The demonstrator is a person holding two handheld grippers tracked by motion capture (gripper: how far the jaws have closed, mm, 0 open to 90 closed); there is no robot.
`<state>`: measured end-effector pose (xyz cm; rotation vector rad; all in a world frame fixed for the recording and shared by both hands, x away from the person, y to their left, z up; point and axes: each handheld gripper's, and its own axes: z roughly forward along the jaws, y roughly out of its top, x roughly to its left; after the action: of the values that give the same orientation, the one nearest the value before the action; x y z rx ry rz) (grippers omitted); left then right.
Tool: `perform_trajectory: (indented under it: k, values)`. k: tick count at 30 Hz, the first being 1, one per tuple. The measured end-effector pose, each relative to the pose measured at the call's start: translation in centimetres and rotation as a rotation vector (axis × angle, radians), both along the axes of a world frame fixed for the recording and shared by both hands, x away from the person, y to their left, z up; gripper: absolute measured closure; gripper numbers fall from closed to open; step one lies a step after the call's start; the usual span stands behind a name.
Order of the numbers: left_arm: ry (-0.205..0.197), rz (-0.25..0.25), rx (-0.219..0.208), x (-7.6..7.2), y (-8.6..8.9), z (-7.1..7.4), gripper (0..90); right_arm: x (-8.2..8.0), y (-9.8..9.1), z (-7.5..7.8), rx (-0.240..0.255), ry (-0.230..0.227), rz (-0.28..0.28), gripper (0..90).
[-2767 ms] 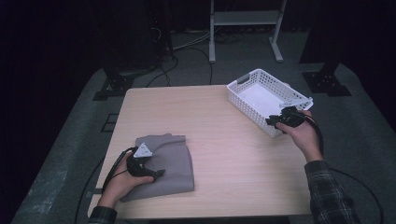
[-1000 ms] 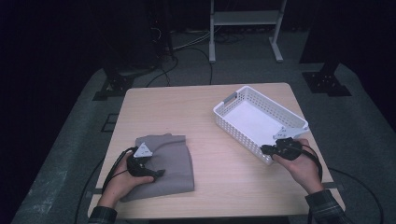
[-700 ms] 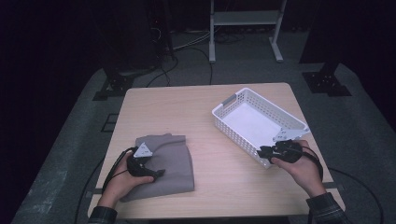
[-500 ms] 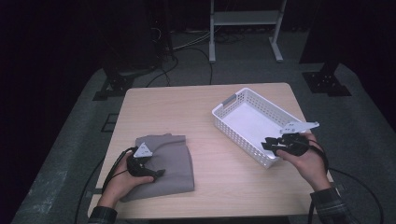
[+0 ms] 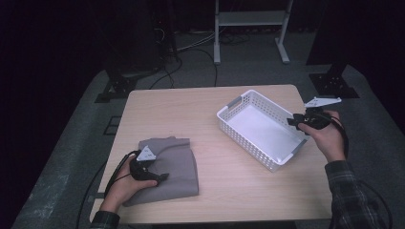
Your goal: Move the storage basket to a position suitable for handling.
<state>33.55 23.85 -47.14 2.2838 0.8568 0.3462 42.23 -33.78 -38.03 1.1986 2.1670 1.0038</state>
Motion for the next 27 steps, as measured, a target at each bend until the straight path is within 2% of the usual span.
perform_trajectory:
  k: [6,7,8,11,13,18,20,27]
  values:
    - [0.000,-0.002,0.000,0.0,0.0,0.0,12.0,2.8,-1.5,-1.4,-0.002,0.047,-0.021,62.5]
    - [0.000,-0.002,0.000,0.0,0.0,0.0,12.0,3.1,-1.6,-1.8,-0.004,0.059,-0.026,62.7]
    - [0.000,-0.003,0.000,0.0,0.0,0.0,12.0,3.3,-1.8,-2.0,0.012,0.044,-0.031,64.0]
    - [0.002,-0.004,0.001,0.0,0.0,0.0,12.0,3.8,-2.1,-2.6,0.000,0.083,-0.040,68.9]
    - [0.001,-0.004,0.000,0.0,0.0,0.0,12.0,3.9,-2.1,-3.0,-0.016,0.088,-0.043,72.1]
    - [0.002,-0.003,0.001,0.1,0.0,0.0,12.1,4.0,-1.9,-3.3,-0.035,0.102,-0.041,71.0]
    - [0.001,-0.003,0.000,0.0,0.0,0.0,12.0,3.9,-1.8,-3.3,-0.041,0.105,-0.041,77.3]
    - [0.002,-0.003,0.001,0.1,0.0,0.0,12.0,2.7,-1.2,-3.3,-0.005,0.119,0.003,83.7]
